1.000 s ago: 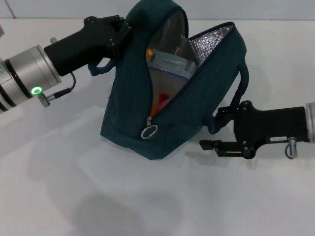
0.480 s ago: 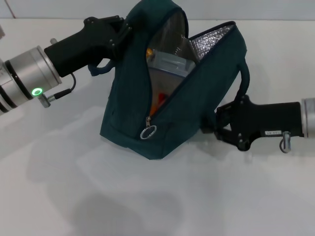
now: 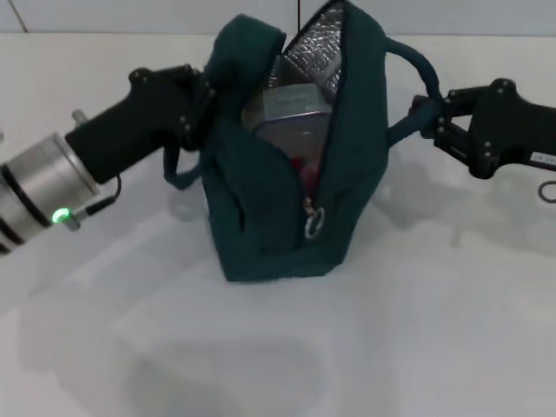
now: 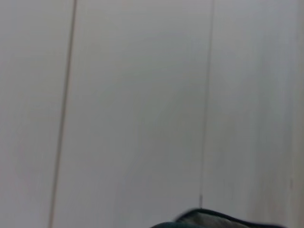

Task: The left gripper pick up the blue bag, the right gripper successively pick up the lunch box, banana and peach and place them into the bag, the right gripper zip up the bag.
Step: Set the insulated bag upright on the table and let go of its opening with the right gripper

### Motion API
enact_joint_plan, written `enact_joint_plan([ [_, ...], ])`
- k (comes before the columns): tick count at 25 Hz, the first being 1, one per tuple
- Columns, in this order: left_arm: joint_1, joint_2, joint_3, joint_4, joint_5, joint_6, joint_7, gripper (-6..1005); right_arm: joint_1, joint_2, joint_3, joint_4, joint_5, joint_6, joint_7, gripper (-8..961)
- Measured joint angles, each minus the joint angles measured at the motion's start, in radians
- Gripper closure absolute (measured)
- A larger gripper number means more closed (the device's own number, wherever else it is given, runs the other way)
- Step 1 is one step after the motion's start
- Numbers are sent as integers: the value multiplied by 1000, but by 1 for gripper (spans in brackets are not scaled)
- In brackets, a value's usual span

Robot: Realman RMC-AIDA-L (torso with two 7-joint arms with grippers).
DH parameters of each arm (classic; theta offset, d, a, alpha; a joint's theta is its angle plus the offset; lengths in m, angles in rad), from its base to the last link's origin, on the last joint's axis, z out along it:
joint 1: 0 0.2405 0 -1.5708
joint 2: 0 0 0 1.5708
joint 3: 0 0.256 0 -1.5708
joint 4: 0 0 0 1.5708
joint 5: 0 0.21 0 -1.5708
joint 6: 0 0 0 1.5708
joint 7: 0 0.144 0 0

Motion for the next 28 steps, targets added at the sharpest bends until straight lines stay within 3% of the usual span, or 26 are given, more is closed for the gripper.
enact_joint_plan([
  [5,32,-3,29,-57,7,100,107,954,34,-59,-9,-9,-19,-74,68,875],
  [9,45,-9,36,-112,-1,158,191,954,53,-78,-12,-11,-55,-88,109,876],
  [22,46,-11,32,-212,-53,174,288,953,21,-40,27,-63,-115,-86,135,857],
  [28,44,-11,33,-220,-70,168,296,953,-35,-29,60,-125,-119,-102,134,660],
])
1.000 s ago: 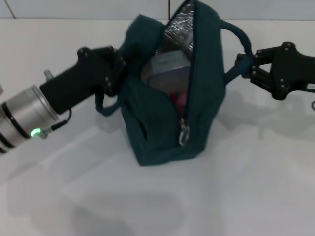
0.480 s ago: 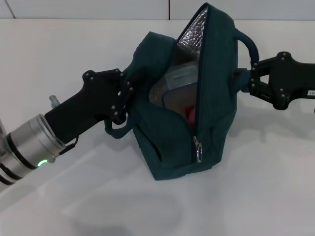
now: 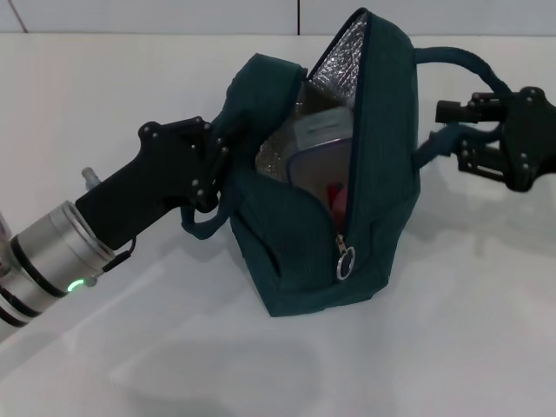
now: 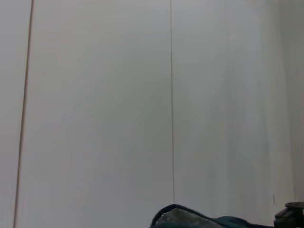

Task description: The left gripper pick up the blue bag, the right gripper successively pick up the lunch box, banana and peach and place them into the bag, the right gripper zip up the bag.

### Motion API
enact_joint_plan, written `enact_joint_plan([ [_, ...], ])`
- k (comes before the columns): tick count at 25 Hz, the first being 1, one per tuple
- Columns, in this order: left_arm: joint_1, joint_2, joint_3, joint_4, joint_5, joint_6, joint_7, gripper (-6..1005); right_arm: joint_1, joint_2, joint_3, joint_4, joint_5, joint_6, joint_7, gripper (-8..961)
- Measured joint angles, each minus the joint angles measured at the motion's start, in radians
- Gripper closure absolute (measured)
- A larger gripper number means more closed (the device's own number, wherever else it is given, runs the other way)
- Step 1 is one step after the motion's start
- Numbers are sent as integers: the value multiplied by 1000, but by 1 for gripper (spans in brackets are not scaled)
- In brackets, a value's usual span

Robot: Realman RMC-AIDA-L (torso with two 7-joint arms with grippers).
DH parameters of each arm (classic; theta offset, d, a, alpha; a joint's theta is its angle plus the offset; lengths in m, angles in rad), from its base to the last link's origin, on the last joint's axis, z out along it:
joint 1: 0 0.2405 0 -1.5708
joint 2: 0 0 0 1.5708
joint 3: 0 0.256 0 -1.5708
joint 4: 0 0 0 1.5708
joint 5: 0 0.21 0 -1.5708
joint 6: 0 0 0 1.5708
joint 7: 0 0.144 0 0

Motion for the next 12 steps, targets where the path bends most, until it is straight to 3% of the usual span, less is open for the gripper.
enact_joint_plan([
  [5,-4,0,-2,-1,-6,-15,0,953,-68,11,-1,-89,-6,2,3,550],
  [12,-5,0,-2,-2,-6,-23,1,953,-158,-2,18,-187,-6,0,1,374],
])
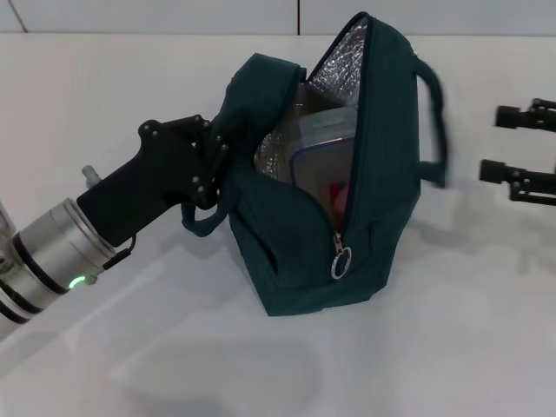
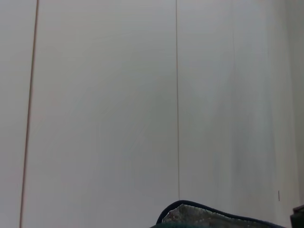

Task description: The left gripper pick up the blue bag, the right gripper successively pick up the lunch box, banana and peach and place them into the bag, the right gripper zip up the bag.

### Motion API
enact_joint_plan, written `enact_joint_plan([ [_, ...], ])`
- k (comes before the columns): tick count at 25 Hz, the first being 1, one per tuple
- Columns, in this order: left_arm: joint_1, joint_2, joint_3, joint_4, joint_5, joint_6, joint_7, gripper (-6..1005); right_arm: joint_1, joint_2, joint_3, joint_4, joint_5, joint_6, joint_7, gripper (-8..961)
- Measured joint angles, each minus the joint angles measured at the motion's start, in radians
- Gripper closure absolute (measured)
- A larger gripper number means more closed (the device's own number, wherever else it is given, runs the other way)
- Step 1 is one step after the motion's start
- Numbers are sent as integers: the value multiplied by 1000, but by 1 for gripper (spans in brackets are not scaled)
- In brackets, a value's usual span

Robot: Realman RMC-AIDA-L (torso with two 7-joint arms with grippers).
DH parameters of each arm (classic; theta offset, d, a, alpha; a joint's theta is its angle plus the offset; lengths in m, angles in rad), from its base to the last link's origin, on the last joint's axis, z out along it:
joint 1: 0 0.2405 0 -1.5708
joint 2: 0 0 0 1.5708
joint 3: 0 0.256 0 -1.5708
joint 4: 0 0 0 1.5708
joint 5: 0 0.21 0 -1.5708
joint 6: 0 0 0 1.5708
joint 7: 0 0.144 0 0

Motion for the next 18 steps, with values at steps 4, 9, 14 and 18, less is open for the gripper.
enact_joint_plan([
  [4,-1,1,1,0,0,0,0,953,-33,20,30,-32,6,-48,-25,245],
  [9,-2,0,3,1,0,-1,0,952,20,24,-30,17,-99,-136,-34,249],
  [14,-3,0,5,1,0,0,0,952,124,61,-146,148,-205,-84,-34,250],
  [18,-10,0,6,2,1,0,0,952,194,74,-238,264,-166,17,-36,250],
])
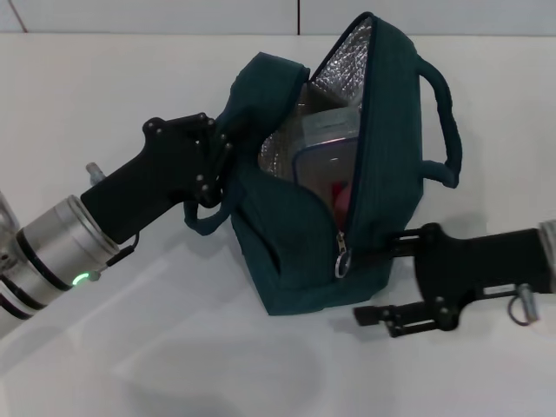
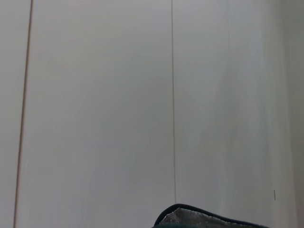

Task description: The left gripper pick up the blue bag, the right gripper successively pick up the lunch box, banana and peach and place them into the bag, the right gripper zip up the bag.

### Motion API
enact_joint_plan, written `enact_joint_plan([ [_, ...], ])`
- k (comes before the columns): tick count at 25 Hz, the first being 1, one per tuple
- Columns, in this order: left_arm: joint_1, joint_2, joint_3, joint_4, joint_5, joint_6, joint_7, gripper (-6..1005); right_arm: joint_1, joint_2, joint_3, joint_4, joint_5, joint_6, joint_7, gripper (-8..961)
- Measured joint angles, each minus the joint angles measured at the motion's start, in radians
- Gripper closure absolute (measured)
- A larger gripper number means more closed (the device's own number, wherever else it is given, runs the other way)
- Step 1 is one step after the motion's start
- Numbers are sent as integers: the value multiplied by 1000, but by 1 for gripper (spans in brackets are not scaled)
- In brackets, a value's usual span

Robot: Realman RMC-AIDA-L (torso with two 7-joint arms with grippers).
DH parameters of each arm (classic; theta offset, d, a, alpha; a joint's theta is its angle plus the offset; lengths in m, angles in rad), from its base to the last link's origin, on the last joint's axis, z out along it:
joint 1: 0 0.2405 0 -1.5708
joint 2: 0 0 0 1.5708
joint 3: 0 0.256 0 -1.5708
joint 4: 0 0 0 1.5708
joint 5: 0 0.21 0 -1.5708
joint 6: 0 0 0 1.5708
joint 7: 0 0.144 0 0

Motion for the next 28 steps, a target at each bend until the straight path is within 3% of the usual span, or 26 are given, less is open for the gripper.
enact_joint_plan([
  [8,-3,-1,0,0,0,0,2,952,28,2,-170,40,172,103,-24,252],
  [15,-5,-1,-1,0,0,0,3,952,29,1,-200,42,209,91,-53,262],
  [26,-13,0,-2,0,0,-8,3,951,23,-2,-229,46,244,118,-53,362],
  [28,-13,0,-2,0,0,-12,3,951,22,-2,-229,47,253,127,-53,528],
])
